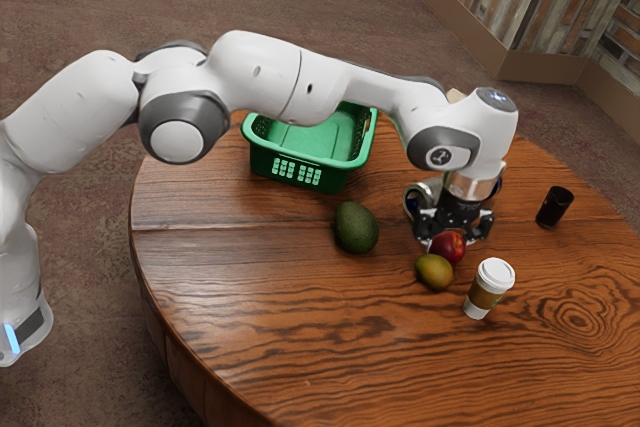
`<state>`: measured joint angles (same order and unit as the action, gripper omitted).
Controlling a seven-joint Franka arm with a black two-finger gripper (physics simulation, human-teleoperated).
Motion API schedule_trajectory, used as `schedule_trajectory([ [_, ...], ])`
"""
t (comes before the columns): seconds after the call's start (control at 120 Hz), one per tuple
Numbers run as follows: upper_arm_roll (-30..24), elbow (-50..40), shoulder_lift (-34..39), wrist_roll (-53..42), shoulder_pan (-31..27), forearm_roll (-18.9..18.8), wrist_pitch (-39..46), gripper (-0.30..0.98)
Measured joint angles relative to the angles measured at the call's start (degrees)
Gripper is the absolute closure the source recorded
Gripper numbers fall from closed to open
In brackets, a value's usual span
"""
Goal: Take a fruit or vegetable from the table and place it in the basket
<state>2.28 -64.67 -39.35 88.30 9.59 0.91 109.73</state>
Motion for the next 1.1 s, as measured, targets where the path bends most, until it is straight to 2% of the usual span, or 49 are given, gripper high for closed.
schedule_trajectory([
  [0.392, 0.06, -0.08, 5.74, -0.15, -0.13, 0.14, -1.32, 0.38],
  [0.6, 1.82, -8.20, 18.23, -0.14, -0.42, 0.13, -3.41, 0.38],
  [0.717, 6.13, -10.75, 23.90, -0.15, -0.35, 0.09, -5.18, 0.37],
  [0.9, 15.75, -11.48, 26.18, -0.18, -0.75, 0.17, -8.65, 0.37],
  [1.1, 17.45, -11.75, 26.03, -0.18, -6.05, 0.28, -11.41, 0.37],
])
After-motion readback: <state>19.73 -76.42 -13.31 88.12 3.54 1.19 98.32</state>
